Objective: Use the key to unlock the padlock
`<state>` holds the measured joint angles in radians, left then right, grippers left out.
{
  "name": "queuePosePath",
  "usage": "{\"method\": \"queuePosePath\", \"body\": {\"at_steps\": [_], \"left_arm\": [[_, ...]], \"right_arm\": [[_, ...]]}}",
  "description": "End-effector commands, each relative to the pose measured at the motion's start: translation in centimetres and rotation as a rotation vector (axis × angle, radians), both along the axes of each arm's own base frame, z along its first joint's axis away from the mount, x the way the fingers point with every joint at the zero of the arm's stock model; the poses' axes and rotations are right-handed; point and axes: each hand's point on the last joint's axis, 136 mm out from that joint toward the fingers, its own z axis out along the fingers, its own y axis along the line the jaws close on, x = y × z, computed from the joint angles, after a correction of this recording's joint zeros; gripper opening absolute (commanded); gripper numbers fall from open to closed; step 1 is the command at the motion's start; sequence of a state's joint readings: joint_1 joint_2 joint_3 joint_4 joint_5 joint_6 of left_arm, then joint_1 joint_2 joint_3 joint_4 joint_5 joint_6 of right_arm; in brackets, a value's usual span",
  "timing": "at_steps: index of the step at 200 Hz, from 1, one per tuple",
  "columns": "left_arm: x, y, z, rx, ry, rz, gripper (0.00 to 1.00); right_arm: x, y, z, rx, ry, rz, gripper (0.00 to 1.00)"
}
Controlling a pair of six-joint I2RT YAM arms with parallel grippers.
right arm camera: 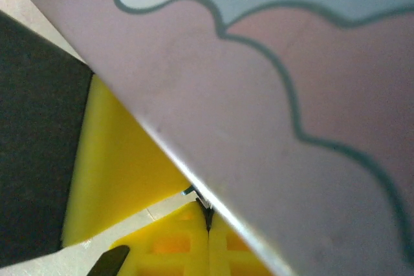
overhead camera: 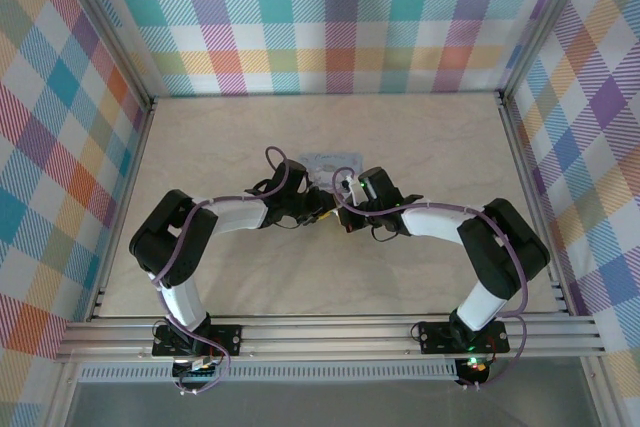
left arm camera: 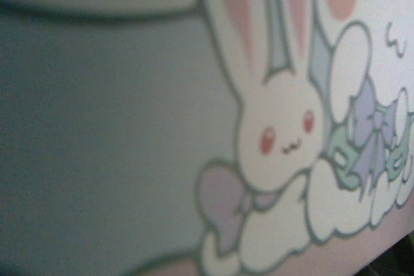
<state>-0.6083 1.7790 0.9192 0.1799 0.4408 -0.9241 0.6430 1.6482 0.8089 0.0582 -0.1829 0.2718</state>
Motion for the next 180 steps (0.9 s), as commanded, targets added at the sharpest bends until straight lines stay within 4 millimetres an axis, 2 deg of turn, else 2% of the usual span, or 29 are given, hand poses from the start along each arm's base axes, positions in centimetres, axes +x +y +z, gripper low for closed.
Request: {"method": "queuePosePath", "body": {"at_steps": [1,50,132,180], "left_arm": [[0.7,-1.1,2.0,-0.047,-0.055,-0.011,0.29],[0.3,0.3,2.9,-0.039,-0.071,0.016,0.44],[0.5,3.1,5.3,-0.050,-0.116,0.097,0.59],[0.1,3.6,4.9,-0.043,-0.103,0.111,0.61]], "right_arm": [[-0.2,1.1,0.8,0.022,0.004,0.041,0.01],[-0.3,0.7,0.9,0.031,0.055,0.022,0.00],[-0.5,1.3,1.7,0.051,0.129,0.020,0.00],[-0.5,1.6,1.7,0.063,0.152,0.015,0.00]]}}
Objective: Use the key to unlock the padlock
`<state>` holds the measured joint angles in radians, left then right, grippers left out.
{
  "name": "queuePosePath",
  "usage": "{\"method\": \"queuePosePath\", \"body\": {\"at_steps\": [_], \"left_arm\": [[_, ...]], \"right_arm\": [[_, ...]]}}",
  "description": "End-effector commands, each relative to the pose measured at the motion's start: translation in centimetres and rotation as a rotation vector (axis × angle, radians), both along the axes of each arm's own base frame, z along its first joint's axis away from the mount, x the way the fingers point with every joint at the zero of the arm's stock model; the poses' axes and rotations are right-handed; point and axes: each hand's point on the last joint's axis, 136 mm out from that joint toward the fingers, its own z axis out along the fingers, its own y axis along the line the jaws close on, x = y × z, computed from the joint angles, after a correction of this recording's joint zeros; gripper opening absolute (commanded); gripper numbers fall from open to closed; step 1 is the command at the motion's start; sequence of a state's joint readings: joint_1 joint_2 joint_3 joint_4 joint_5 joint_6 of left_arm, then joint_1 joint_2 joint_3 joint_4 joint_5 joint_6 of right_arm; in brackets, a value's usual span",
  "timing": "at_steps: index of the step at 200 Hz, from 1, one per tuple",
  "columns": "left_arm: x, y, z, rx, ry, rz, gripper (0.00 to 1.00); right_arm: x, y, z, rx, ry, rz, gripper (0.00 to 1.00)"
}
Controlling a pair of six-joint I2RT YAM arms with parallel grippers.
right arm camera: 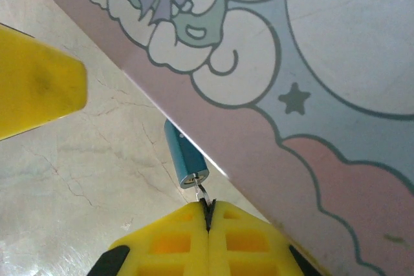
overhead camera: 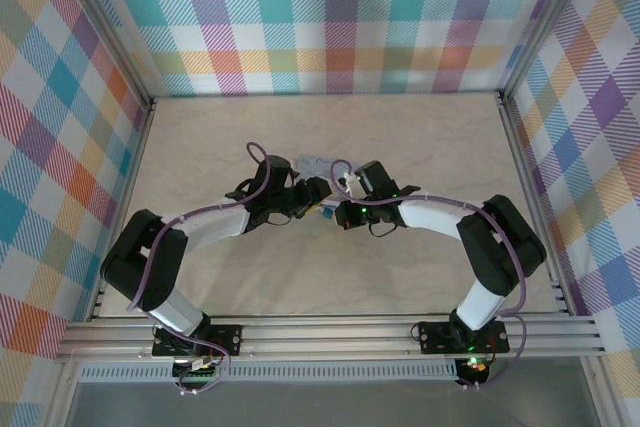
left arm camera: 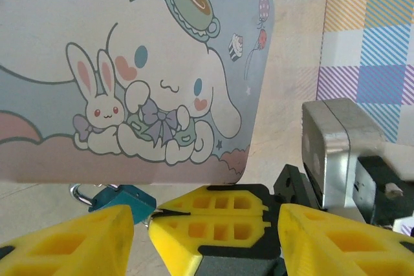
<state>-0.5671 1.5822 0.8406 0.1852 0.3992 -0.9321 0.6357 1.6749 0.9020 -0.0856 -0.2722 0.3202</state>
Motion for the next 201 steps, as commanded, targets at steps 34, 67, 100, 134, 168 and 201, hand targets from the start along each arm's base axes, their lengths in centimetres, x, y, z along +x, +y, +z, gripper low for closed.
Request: {"method": "queuePosePath", "body": {"at_steps": [34,67,100,134,168,201], "left_arm": [[-0.3,2.2,-0.2,0.011,0.023,0.101,0.61],[-0.4,3.3,-0.3,-0.041,0.051,0.204,0.60],[-1.1,5.2,-1.2,-0.084,0.107,0.340,0.55],[-1.7,6.2,-1.3,-0.143,0.137,0.418,0.52],[-2.0,5.7,-0.6,-0.195,0.149,0.423,0.52],[-2.1,4.7,-0.7,-0.244,0.171,0.419,0.51]], "right_arm": [[-0.1,1.2,1.8,0.075,0.059,-0.012,0.00],[-0.7,1.5,2.0,0.123,0.151,-0.063,0.00],[-1.2,1.2,1.9,0.149,0.225,-0.145,0.00],[-1.6,1.4,2.0,0.183,0.299,-0.198,0.00],[-1.7,1.8,2.0,0.210,0.334,-0.220,0.00],[-1.6,1.8,2.0,0.217,0.346,-0.236,0.00]]}}
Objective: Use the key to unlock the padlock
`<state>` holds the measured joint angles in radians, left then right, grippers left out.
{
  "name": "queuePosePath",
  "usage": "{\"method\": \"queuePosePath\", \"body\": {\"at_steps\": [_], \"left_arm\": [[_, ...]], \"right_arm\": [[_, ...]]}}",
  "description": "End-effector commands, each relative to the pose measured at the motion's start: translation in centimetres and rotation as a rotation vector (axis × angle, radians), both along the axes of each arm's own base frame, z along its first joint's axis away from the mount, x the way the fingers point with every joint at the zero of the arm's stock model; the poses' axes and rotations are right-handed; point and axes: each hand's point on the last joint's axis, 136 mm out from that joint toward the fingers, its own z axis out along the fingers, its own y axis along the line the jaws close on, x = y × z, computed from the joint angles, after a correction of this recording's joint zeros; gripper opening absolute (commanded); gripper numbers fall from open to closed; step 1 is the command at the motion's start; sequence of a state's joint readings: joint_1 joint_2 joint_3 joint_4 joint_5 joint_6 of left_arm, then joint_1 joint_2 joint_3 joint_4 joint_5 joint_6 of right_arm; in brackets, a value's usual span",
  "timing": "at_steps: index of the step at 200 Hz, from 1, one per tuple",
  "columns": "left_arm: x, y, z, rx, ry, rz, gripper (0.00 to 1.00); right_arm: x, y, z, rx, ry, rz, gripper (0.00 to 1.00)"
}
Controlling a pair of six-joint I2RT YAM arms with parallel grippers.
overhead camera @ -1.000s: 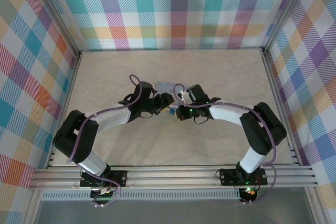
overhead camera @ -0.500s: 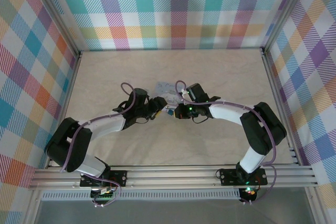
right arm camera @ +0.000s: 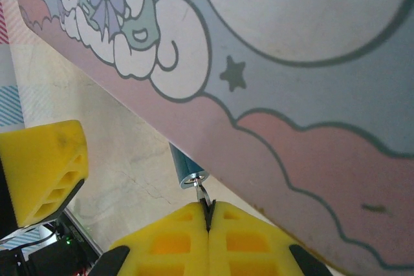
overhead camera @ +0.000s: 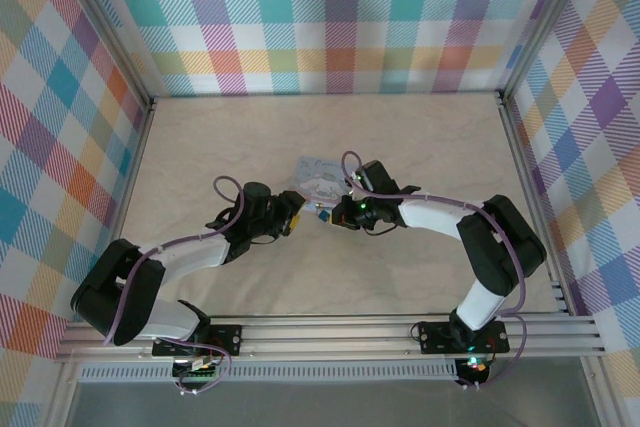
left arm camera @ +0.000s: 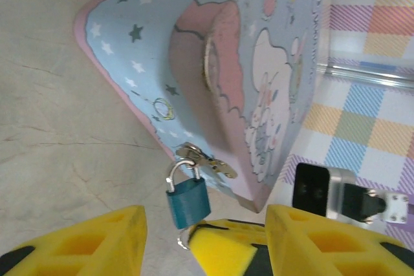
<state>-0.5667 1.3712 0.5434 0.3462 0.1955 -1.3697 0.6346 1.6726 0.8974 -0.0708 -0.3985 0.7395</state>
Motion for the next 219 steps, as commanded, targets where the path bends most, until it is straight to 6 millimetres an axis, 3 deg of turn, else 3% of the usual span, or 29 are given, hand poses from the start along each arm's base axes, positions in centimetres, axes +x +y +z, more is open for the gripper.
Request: {"method": "queuePosePath", "body": {"at_steps": [1,70,219], "left_arm": [[0.2,-0.7,0.8,-0.077,-0.012,0.023,0.51],[0.2,-3.5,-1.0,-0.157,0.037,0.016,0.47],[0.0,-5.3,-2.5,-0.168,0.066,0.026,0.40]], "right_arm": [[-0.2,0.5,1.2,0.054,0.015,-0.010,0.00],[0.1,0.7,1.3,0.063,0.017,-0.026,0.00],[0.1,1.4,1.8,0.134,0.055,-0.059,0.00]]}}
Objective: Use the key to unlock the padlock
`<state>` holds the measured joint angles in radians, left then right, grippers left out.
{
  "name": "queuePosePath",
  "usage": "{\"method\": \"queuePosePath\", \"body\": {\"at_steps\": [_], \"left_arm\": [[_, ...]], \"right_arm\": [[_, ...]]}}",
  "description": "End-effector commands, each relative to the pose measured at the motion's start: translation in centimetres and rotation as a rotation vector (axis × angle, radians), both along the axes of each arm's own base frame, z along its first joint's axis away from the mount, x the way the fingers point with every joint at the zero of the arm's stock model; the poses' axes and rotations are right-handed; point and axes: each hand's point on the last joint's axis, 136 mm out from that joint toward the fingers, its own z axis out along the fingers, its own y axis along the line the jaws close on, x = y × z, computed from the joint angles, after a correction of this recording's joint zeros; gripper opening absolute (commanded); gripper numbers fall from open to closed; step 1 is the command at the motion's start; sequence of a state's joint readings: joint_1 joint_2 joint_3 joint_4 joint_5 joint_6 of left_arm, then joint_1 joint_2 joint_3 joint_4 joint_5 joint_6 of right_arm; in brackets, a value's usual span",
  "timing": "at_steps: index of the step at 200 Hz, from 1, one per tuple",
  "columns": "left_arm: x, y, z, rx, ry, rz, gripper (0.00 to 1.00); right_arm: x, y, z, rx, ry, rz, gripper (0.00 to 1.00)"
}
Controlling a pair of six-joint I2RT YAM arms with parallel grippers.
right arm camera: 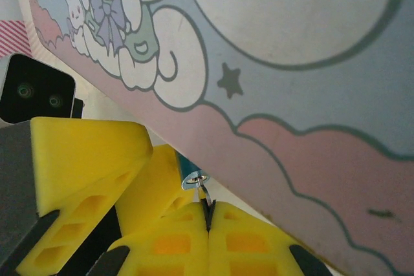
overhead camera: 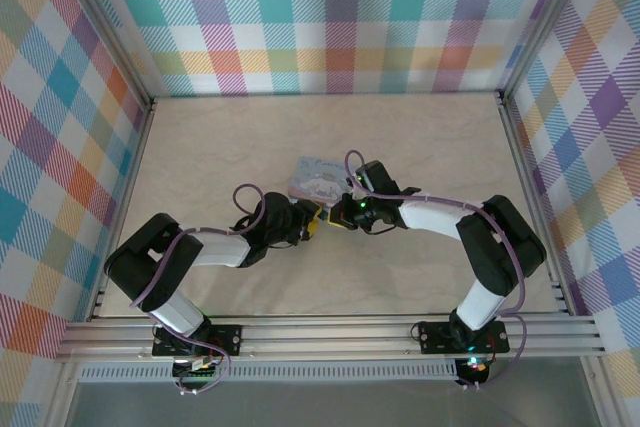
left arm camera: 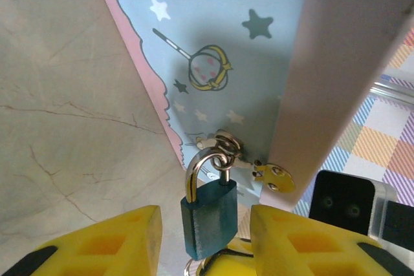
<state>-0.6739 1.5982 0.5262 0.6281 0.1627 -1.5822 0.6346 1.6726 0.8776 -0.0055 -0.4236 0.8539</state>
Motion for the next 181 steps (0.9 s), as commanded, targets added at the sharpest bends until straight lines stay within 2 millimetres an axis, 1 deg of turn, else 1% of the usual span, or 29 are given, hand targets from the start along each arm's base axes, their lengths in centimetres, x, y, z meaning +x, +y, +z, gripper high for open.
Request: {"method": "queuePosePath", "body": {"at_steps": [1,60,107,156,181], "left_arm": [[0.4,-1.1,1.0,-0.038,-0.030,0.000,0.40],[0.5,-1.4,1.1,-0.045,-0.038,0.001,0.34],[0.6,-1.5,1.0,-0.049,-0.038,0.000,0.24],[0.5,-1.4,0.9,-0.044,-0.039,0.004,0.07],[0.5,-1.4,0.9,-0.044,-0.038,0.004,0.02]], "right_arm": [[0.0,0.8,1.4,0.076,-0.004,0.001,0.00],[-0.1,1.3,1.8,0.124,0.022,-0.019,0.00],[-0.2,1.5,1.9,0.157,0.049,-0.037,0.02],[-0.2,0.5,2.3,0.119,-0.002,-0.061,0.10],[-0.2,-0.1,2.4,0.105,-0.021,-0.081,0.19]]}}
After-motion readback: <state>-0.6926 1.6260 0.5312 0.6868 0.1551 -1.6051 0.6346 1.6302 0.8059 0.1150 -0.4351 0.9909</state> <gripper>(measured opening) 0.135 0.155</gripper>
